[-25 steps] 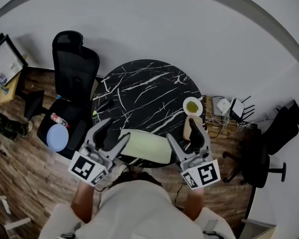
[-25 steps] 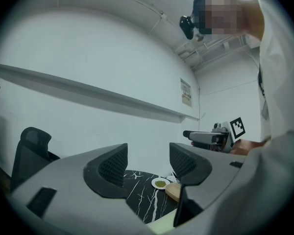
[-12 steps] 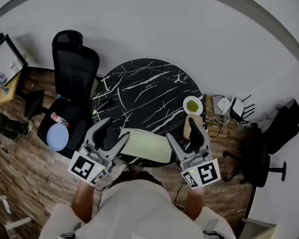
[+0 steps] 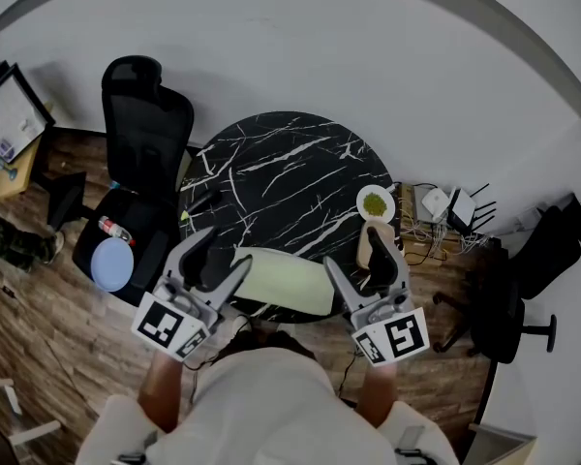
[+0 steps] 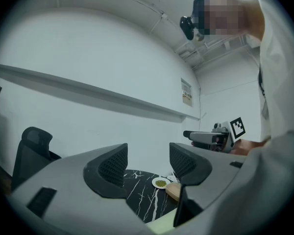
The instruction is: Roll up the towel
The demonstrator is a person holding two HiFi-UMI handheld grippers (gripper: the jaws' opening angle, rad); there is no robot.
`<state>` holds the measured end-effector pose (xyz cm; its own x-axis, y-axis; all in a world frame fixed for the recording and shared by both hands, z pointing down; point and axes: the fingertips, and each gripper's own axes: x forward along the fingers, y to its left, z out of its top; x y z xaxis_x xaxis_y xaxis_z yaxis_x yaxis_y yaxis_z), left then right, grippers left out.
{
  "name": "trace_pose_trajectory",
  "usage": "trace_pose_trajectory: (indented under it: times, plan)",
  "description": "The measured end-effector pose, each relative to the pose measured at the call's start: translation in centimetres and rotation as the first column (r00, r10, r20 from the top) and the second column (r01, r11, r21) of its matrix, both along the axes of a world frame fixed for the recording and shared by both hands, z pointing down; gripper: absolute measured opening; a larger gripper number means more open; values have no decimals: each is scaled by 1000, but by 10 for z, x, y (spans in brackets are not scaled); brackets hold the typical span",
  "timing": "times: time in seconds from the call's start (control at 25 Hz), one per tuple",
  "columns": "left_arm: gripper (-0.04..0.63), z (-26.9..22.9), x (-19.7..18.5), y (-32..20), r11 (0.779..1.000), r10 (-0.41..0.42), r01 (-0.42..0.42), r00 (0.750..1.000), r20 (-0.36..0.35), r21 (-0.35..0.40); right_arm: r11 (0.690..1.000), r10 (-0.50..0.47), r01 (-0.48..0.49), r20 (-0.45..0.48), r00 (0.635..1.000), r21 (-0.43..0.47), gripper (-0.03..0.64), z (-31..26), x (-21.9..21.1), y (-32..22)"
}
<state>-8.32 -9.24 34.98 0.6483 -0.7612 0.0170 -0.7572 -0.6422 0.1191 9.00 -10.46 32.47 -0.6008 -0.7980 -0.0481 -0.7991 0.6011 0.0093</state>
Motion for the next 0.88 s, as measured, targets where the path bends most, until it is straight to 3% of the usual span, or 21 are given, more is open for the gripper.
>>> trace_pose_trajectory:
  times: [0.88]
  plan:
    - [247, 2, 1, 2, 1000, 8, -8, 1000, 5, 2, 1000, -2, 2, -3, 1000, -5, 290, 3, -1, 0]
